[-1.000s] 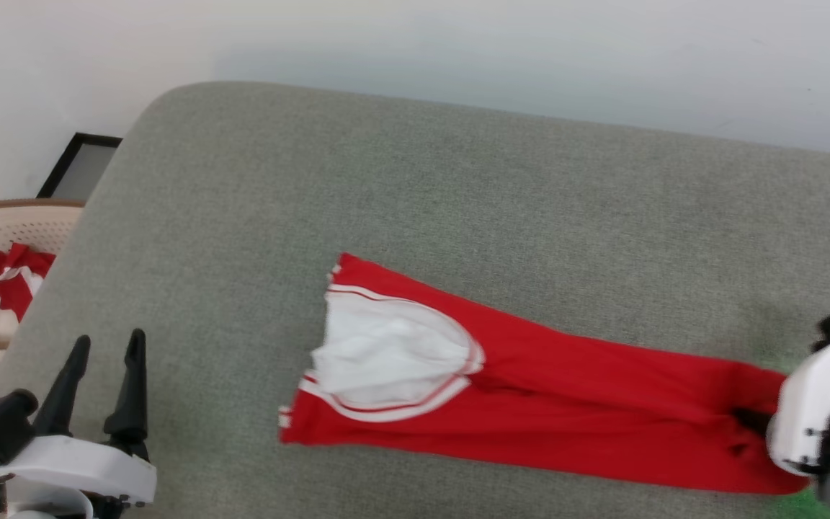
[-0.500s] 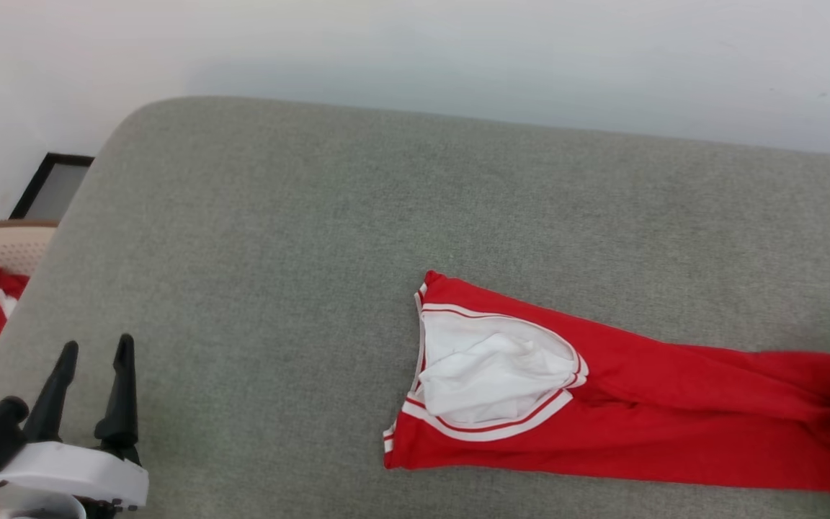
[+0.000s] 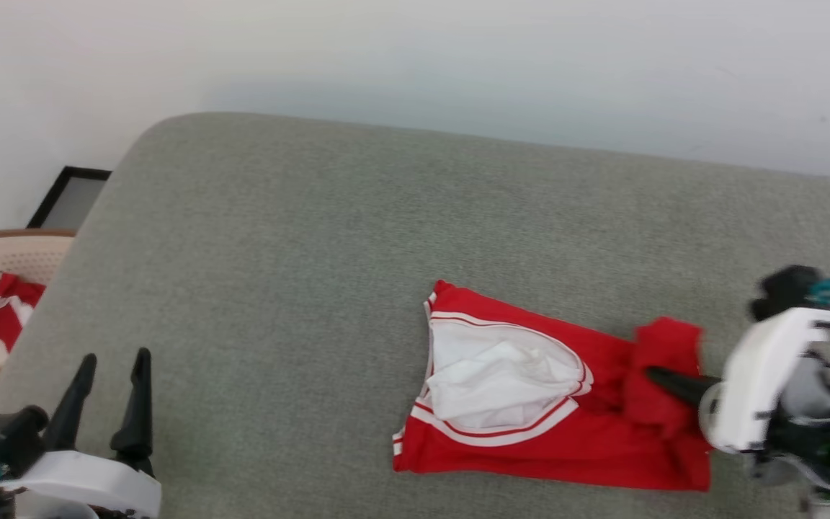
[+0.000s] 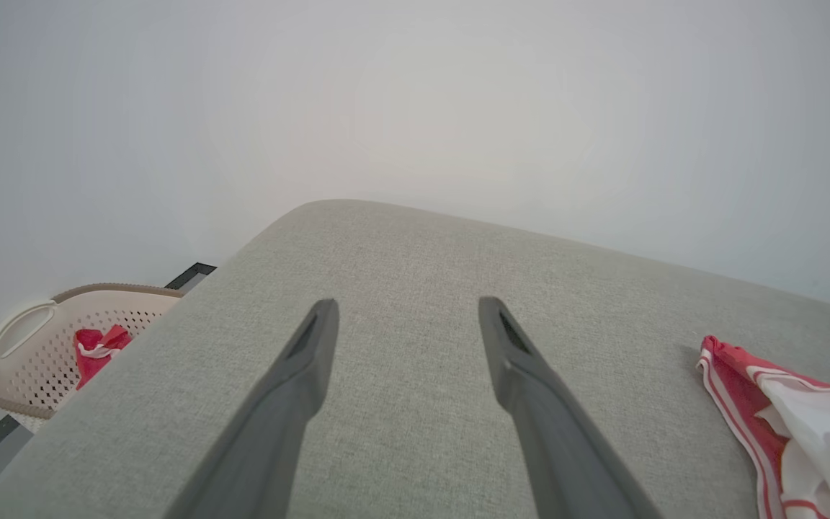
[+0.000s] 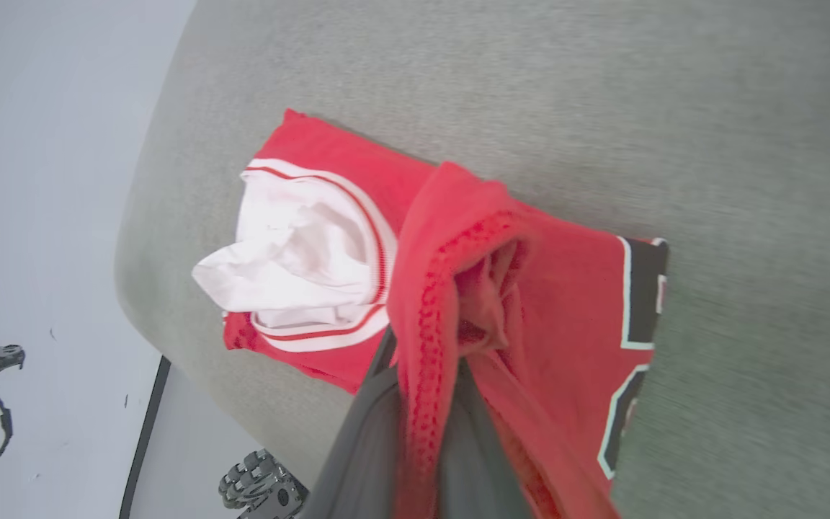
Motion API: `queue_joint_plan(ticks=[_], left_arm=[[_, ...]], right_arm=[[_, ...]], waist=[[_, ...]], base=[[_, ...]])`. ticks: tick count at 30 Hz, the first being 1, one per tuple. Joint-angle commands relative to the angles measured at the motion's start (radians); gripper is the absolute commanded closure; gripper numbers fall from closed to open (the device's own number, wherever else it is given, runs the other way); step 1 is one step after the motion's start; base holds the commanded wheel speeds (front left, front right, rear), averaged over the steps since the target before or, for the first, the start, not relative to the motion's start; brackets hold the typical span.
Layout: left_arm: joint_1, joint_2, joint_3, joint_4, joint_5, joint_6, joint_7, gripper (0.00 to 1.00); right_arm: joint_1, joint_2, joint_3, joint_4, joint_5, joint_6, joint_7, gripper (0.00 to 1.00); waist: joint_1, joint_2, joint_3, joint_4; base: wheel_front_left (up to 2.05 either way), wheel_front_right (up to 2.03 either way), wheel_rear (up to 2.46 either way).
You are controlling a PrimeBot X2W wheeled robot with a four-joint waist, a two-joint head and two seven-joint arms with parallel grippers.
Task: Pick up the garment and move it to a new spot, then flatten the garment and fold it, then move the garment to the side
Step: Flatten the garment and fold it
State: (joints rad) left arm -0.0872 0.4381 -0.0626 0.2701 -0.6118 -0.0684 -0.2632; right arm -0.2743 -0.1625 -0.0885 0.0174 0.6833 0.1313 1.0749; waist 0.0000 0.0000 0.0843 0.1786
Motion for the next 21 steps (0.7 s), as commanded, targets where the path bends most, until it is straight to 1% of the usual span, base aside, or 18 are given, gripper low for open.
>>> queue_joint_plan(ticks=[1, 4, 7, 14, 20, 21], left_arm=[[-0.002, -0.006, -0.005, 0.004, 0.009, -0.006, -0.001, 0.0], [-0.015, -0.009, -0.016, 0.018, 0.011, -0.013, -0.001, 0.0], [-0.031, -0.014, -0.029, 0.03, 0.015, -0.019, -0.001, 0.0], [-0.069, -0.025, -0.06, 0.06, 0.021, -0.028, 0.002, 0.0], [-0.09, -0.033, -0.073, 0.082, 0.02, -0.033, 0.002, 0.0], [-0.092, -0.033, -0.073, 0.084, 0.02, -0.034, 0.001, 0.0]], right_arm=[[-0.005, 0.022, 0.027, -0.012, 0.0, -0.001, -0.001, 1.0], [-0.029, 0.06, 0.079, -0.006, 0.002, -0.001, -0.014, 1.0], [-0.052, 0.083, 0.131, 0.025, 0.004, -0.001, -0.037, 1.0], [-0.132, 0.105, 0.235, 0.136, -0.018, -0.001, -0.136, 1.0], [-0.198, 0.111, 0.299, 0.277, -0.016, -0.001, -0.246, 1.0], [-0.211, 0.111, 0.309, 0.3, -0.019, -0.001, -0.266, 0.9]], waist=[[0.0, 0.0, -0.006, 0.017], [0.0, 0.0, -0.01, 0.04], [0.0, 0.0, -0.011, 0.064], [0.0, 0.0, -0.004, 0.108], [0.0, 0.0, 0.007, 0.122], [0.0, 0.0, 0.009, 0.123]], base=[[0.0, 0.0, 0.0], [0.0, 0.0, 0.0], [0.0, 0.0, 0.0], [0.0, 0.0, 0.0], [0.0, 0.0, 0.0], [0.0, 0.0, 0.0]])
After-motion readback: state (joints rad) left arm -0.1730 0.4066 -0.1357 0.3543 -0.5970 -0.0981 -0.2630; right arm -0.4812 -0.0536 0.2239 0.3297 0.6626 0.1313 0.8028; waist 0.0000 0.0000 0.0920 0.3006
